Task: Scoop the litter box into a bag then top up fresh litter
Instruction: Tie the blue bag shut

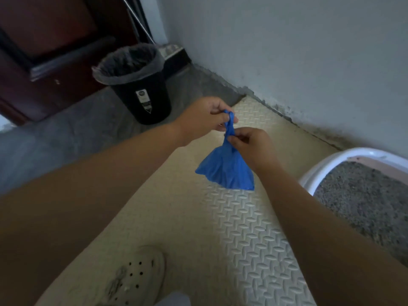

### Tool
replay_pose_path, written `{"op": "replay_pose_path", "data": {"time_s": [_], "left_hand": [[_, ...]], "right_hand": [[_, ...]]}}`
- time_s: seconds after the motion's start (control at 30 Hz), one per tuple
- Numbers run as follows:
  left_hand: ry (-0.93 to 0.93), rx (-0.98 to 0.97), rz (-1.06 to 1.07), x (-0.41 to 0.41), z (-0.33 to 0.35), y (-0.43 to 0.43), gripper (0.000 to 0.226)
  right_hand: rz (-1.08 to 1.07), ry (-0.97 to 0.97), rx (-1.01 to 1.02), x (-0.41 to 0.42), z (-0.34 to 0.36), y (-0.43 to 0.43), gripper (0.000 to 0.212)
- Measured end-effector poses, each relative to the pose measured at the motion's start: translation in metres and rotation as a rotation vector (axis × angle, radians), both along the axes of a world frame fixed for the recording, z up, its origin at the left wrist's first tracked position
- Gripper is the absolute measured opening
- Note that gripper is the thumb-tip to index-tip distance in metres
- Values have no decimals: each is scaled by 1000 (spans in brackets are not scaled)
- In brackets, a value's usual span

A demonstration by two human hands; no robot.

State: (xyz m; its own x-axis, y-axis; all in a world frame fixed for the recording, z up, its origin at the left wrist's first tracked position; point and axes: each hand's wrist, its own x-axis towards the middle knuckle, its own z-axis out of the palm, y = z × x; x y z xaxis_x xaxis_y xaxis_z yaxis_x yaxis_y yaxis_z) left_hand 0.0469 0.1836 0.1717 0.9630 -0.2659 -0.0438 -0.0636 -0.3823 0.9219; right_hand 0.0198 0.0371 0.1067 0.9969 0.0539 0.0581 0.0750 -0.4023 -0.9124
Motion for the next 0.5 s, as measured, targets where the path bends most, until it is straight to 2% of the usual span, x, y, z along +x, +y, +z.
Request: {"op": "replay_pose_path", "data": {"time_s": [0.17, 0.27, 0.4, 0.5], "left_hand": [[103, -33, 14, -11, 30, 8, 12], [139, -39, -51, -10, 38, 17, 11], [103, -100, -85, 4, 41, 29, 18], [69, -59, -218, 20, 51, 40, 21]], "right_hand": [[-30, -73, -73, -8, 25, 3, 15], [-77, -81, -76, -6, 30, 4, 16], [-103, -63, -52, 2, 41, 9, 15], [-142, -72, -96, 3, 53, 23, 12]]}}
